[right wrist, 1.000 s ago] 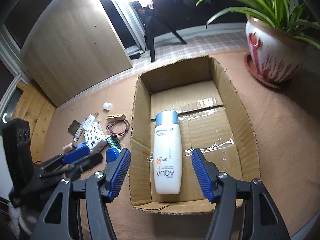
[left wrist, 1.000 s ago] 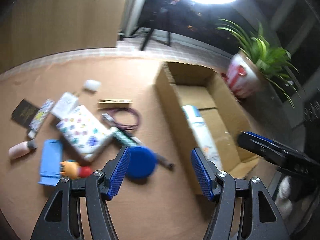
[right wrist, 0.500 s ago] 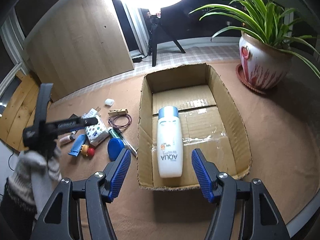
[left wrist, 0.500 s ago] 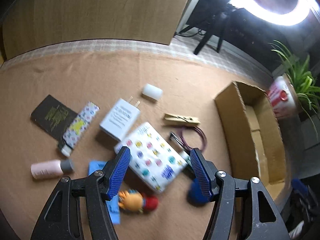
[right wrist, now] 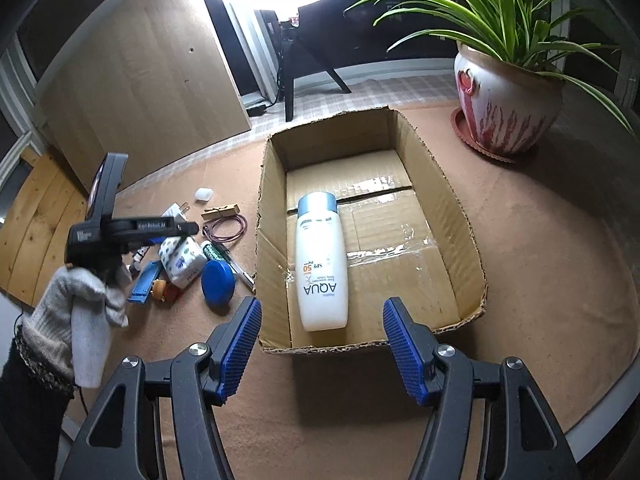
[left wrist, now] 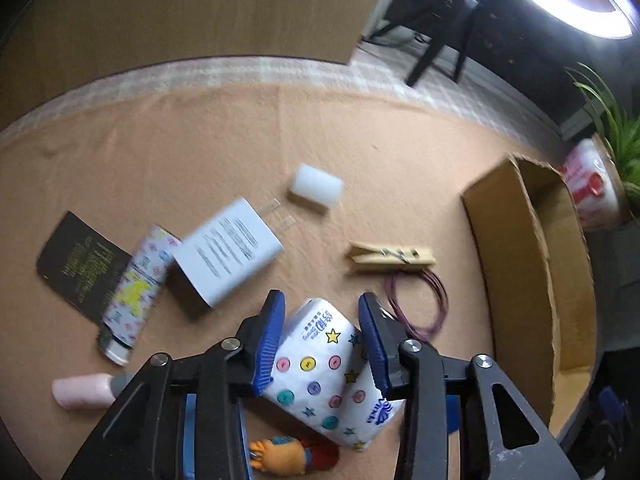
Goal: Organize objects
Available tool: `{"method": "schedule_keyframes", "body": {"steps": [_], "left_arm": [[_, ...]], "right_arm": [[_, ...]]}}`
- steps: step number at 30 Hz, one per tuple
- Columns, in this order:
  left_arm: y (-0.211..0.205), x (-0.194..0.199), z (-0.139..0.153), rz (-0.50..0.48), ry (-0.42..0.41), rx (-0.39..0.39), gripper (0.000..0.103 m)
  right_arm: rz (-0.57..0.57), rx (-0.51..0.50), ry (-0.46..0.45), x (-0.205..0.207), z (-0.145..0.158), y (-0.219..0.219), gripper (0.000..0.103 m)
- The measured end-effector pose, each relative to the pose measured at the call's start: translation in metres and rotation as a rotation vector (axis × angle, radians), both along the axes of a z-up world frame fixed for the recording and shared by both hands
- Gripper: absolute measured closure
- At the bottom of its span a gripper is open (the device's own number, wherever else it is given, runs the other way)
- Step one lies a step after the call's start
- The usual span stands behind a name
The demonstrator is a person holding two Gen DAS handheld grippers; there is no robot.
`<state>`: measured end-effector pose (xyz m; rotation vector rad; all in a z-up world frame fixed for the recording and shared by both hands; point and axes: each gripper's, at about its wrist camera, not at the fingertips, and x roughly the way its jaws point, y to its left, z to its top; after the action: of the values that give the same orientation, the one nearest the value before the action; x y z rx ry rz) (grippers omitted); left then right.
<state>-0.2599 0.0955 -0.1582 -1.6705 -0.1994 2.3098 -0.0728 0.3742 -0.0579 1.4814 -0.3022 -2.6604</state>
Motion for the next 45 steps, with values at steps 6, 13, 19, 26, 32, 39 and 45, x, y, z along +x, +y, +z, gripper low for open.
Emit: {"method": "schedule_keyframes", "body": {"steps": [6,13,19,26,32,39,45], "left_arm": [[0.015,0.033,0.001,-0.104,0.034,-0.004,0.066],[0.037,0.082,-0.001,-0.25,0.061,0.008,0.067],[0.05,0.129,-0.002,-0.331,0.081,0.021,0.067],[0.03,0.168,0.021,-0.242,0.156,0.013,0.058],[-0.002,0.19,0.032,-0.137,0.126,0.101,0.055],[-0.008,0.218,0.021,-0.111,0.074,0.153,0.055],[0.0,0.226,0.015,-0.125,0.064,0.158,0.055]], "right_arm": [[0.034,-0.011,-0.01,-0.005,-0.003,-0.011,0.043],[0.099,-0.024,-0.024,-0.007,-0.006,-0.03,0.043],[0.156,-0.055,-0.043,-0.007,-0.014,-0.045,0.043],[0.23,-0.077,-0.061,-0.008,-0.028,-0.067,0.043],[0.289,-0.038,-0.075,-0.012,-0.029,-0.084,0.041],[0.363,-0.022,-0.082,-0.011,-0.026,-0.106,0.041],[0.432,-0.092,-0.184,-0.016,-0.048,-0.123,0.045]]}}
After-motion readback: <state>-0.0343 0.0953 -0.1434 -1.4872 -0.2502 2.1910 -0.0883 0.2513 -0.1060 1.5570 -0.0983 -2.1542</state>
